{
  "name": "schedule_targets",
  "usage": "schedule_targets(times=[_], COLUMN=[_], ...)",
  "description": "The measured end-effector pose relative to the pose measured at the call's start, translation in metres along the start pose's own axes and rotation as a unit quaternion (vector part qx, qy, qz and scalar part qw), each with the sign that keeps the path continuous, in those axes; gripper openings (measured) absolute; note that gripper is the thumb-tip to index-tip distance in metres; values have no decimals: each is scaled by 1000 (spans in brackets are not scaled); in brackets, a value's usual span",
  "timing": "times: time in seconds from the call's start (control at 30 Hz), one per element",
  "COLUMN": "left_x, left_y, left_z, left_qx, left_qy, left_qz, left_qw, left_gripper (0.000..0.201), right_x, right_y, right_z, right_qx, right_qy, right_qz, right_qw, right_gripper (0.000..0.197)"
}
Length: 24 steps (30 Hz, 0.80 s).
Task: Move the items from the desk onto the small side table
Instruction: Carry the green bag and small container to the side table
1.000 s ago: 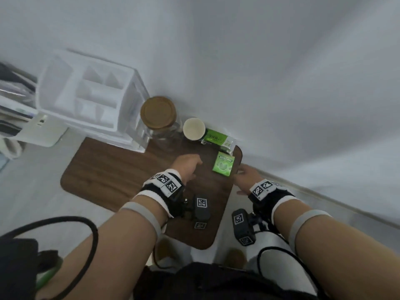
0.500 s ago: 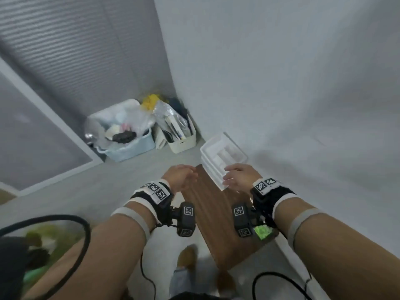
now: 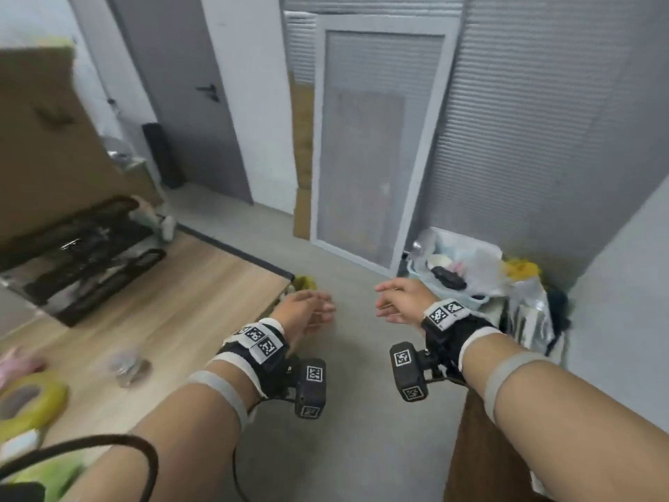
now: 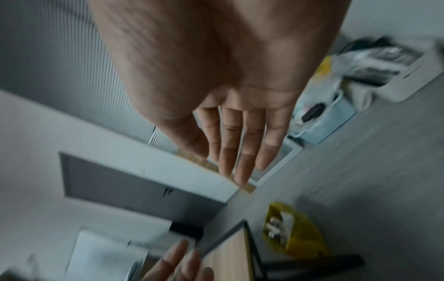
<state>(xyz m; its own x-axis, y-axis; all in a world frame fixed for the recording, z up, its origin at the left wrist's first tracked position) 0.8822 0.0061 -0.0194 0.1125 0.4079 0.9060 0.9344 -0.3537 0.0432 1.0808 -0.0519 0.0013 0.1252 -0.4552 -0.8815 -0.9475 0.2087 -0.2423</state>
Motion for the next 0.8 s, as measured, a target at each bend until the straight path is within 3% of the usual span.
schedule_targets(times=[0.23, 0.4, 0.57, 0.7, 0.8], left_x=[-24, -65, -114, -155, -187], left_y=[-244, -388, -469, -500, -511], left_z=[-65, -112, -142, -152, -155], left_qx=[181, 293, 364, 426, 454], left_qy=[8, -15, -61, -110, -166], left_qz=[-76, -60, 23, 65, 76], left_qw=[981, 954, 929, 895, 872], left_gripper=[19, 14, 14, 23, 27], right_x=[-71, -76, -59, -52, -41], right_y=[254, 415, 500, 534, 555], right_z=[23, 19, 36, 61, 83], right_qx=[-197, -284, -305, -262, -249], right_qy=[-49, -52, -81, -158, -178], right_qz=[-133, -199, -316, -478, -520], right_qw=[970, 937, 895, 823, 798], right_gripper=[19, 17, 24, 57, 77])
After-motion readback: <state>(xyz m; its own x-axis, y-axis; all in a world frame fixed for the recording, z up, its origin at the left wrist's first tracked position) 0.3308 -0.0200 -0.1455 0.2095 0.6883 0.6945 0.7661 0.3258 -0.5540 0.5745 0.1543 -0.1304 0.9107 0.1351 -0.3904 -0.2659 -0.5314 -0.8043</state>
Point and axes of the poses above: each hand's wrist, its own z-axis towards the middle knuckle, its own y-axis out of the palm, x = y × z, the point moved 4 cm from there along z, towards the middle knuckle, and after that the axes turned 1 degree about -z, right-handed, at the moved point
